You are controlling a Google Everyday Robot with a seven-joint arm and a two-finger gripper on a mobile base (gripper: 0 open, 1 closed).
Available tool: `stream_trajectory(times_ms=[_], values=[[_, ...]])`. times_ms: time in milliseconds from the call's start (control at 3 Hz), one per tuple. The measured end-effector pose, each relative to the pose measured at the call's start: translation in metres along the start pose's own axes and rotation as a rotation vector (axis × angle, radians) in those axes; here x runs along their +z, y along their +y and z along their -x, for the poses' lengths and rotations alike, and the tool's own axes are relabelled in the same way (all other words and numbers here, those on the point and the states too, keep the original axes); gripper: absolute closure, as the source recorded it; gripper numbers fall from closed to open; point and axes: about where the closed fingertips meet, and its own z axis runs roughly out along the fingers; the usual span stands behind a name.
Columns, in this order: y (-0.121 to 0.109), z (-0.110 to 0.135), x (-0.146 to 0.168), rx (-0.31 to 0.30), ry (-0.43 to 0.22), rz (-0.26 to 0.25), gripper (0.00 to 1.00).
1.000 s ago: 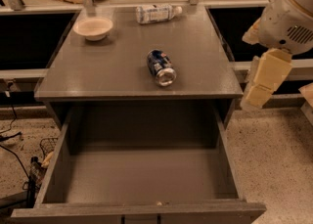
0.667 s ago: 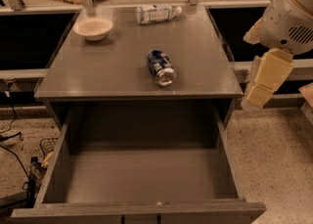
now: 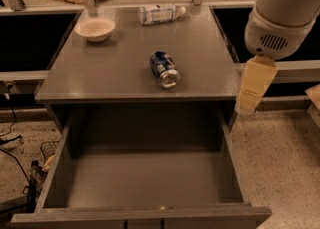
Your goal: Place pepsi can into top drawer
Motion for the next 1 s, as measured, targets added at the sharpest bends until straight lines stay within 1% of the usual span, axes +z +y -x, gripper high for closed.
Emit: stream_trajectory(times_ms=[333, 667, 1000], values=[[-0.0016, 0.0009, 0.0009, 0.009, 0.045, -0.023, 0.0], [-0.0018, 0.0012, 0.0011, 0.01, 0.05, -0.026, 0.0], [-0.0044, 0.0054, 0.0045, -0.022, -0.067, 0.092, 0.0]])
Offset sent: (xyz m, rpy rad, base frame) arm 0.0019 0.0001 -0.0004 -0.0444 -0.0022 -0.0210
